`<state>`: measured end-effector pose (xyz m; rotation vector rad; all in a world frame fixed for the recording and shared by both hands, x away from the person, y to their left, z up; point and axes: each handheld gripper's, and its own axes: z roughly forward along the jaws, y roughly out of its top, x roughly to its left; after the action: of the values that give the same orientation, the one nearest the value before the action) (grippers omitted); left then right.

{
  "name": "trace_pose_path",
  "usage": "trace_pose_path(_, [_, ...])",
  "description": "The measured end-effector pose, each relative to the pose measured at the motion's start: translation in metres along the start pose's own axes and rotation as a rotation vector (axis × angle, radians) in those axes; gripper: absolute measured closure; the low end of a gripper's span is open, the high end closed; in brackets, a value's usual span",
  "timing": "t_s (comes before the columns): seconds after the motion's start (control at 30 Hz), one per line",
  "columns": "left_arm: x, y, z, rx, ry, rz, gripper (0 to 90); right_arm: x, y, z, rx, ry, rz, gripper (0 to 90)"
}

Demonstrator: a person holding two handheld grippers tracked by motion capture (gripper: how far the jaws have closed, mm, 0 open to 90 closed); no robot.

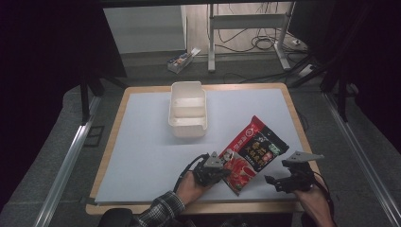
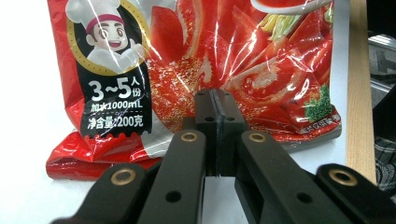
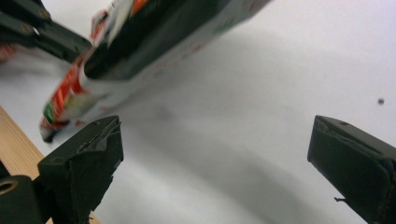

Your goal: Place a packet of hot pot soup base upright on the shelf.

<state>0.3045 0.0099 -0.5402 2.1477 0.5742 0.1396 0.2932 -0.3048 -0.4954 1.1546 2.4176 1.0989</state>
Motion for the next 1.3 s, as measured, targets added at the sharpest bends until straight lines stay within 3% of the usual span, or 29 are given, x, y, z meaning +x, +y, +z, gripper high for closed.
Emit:
trace_pose_path(0.2, [0.000,0.000,0.000,0.002,0.005,0.007,90.0,0.001,0.025,-0.008,-0.049,0.010,-0.004,3.5])
trace_pose_path(0.6, [-0.001,0.000,0.000,0.007,0.013,0.020,90.0,-0.002,0.069,0.009,-0.011,0.076,0.025,4.2])
trace_pose_path(0.63, [-0.001,0.000,0.000,0.008,0.014,0.021,90.0,-0.002,0.071,0.011,-0.004,0.078,0.030,6.2])
trace_pose_path(0.7, [-0.002,0.000,0.000,0.006,0.022,0.025,90.0,-0.001,0.076,0.012,-0.005,0.070,0.051,21.0])
trace_pose_path(0.77, [-0.003,0.000,0.001,-0.001,0.022,0.017,90.0,-0.004,0.076,0.012,-0.022,0.102,0.076,32.9])
trace_pose_path(0.8, [-0.003,0.000,0.001,-0.001,0.022,0.017,90.0,-0.004,0.076,0.012,-0.022,0.102,0.076,32.9])
trace_pose_path(0.83, [-0.003,0.000,0.001,-0.002,0.022,0.016,90.0,-0.005,0.076,0.013,-0.033,0.123,0.096,40.6])
trace_pose_path(0.87, [-0.003,0.000,0.001,-0.003,0.022,0.016,90.0,-0.005,0.076,0.013,-0.033,0.123,0.096,40.6])
trace_pose_path(0.9, [-0.003,0.000,0.001,-0.003,0.023,0.017,90.0,-0.006,0.076,0.013,-0.038,0.116,0.102,47.9])
trace_pose_path(0.97, [-0.004,0.000,0.001,-0.002,0.026,0.021,90.0,-0.007,0.076,0.013,-0.045,0.122,0.116,51.1])
trace_pose_path(1.07, [-0.006,0.000,0.000,-0.003,0.040,0.033,89.9,-0.013,0.076,0.010,-0.084,0.178,0.175,60.0])
trace_pose_path(1.17, [-0.004,0.000,-0.002,-0.003,0.037,0.019,89.9,-0.013,0.076,0.009,-0.107,0.193,0.177,64.3])
trace_pose_path(1.23, [-0.004,-0.001,-0.003,-0.021,0.019,-0.019,89.8,-0.013,0.077,0.008,-0.131,0.202,0.180,68.1])
trace_pose_path(1.3, [-0.005,-0.001,-0.007,-0.021,0.024,-0.008,89.3,-0.012,0.079,0.005,-0.142,0.212,0.176,69.7])
